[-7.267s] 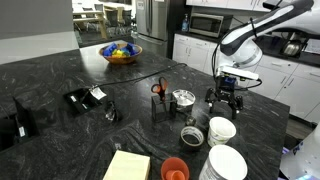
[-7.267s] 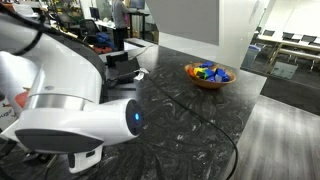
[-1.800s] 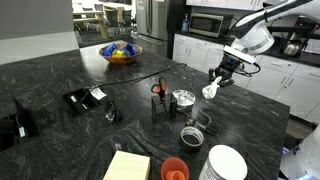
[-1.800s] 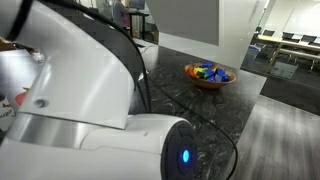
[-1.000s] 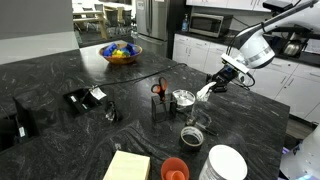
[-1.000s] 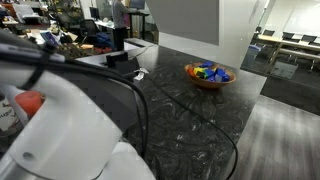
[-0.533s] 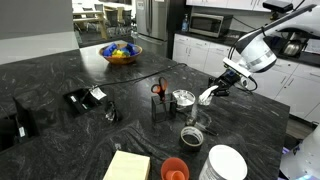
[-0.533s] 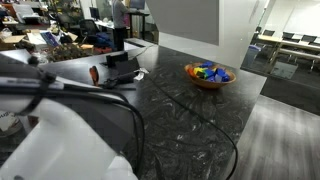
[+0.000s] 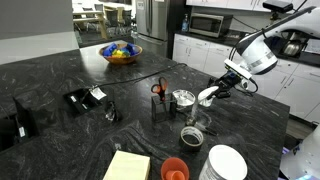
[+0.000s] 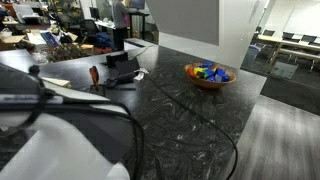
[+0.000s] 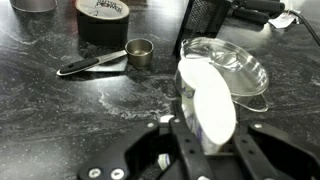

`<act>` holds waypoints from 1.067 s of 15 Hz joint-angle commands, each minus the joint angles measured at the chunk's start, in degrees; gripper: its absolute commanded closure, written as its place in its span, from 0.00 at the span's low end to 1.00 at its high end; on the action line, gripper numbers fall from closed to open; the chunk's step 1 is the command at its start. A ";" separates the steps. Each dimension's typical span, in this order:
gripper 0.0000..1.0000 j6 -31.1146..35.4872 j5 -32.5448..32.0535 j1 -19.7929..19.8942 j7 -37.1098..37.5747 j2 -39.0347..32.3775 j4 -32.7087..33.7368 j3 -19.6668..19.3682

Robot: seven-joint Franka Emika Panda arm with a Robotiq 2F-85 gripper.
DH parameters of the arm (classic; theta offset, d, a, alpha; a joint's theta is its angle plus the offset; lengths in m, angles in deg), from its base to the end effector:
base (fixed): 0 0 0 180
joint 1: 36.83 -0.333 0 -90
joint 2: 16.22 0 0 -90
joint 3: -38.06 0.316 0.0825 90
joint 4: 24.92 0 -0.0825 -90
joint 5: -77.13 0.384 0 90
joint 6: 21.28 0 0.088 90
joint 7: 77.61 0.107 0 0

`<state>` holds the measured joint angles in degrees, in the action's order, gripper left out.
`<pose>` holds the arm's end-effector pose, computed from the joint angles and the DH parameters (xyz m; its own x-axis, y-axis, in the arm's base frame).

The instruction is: Pick up the paper cup and move it to the left.

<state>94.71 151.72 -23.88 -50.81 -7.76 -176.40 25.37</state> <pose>0.3814 -0.1189 0.2911 -0.0077 -0.5165 -0.8563 -0.8960 0.3837 -0.2234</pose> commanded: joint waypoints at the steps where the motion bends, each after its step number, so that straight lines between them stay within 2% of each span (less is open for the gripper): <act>1: 0.44 0.73 0.35 0.58 0.37 0.44 -0.76 0.47; 7: 0.02 3.40 -0.81 1.04 1.22 2.00 -2.75 0.45; 14: 0.00 6.49 -3.21 1.85 0.56 4.18 -5.48 0.59; 16: 0.00 10.44 -6.49 1.79 2.16 5.99 -6.37 1.66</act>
<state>100.78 148.64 -22.74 -50.54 -5.85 -180.61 25.42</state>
